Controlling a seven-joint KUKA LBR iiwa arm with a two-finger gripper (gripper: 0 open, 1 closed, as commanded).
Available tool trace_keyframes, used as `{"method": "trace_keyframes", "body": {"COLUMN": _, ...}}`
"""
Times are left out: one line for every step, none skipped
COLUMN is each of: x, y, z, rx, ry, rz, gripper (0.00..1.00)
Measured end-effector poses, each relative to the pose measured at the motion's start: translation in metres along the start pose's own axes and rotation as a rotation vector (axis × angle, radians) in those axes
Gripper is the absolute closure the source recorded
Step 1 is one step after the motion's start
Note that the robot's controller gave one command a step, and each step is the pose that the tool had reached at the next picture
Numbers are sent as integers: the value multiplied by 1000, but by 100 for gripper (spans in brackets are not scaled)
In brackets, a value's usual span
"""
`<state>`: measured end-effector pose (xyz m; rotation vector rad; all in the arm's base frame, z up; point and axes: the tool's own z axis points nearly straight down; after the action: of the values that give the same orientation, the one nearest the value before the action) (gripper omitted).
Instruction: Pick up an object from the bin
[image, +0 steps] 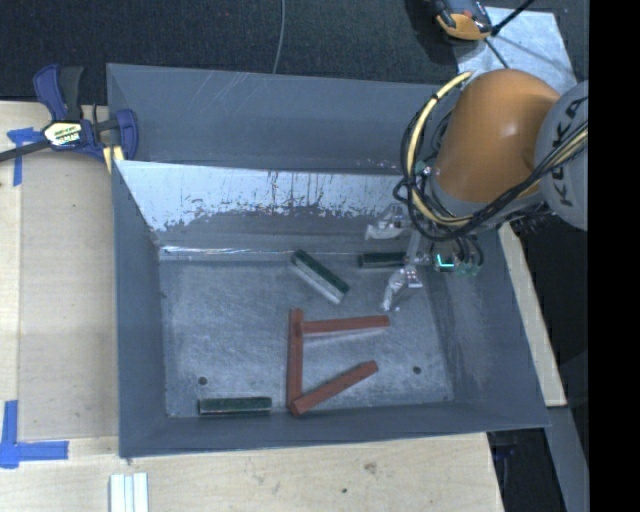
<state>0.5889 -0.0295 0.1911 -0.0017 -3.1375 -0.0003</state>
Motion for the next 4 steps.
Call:
{"method": "trace_keyframes", "body": {"x": -2, "y": 0, "z": -4, "rx": 1, "ry": -8, "rz": -1, "gripper": 0}}
{"method": "trace_keyframes", "body": {"x": 7, "y": 7, "z": 43, "rx": 1, "ry": -15, "rz": 8, "gripper": 0}}
{"method": "trace_keyframes", "body": {"x": 25, "y": 27, "z": 105, "rx": 0, "ry": -29, "rz": 76, "gripper": 100}}
{"method": "trace_keyframes", "body": {"x": 24, "y": 27, "z": 105, "rx": 0, "ry": -29, "rz": 75, "gripper": 100}}
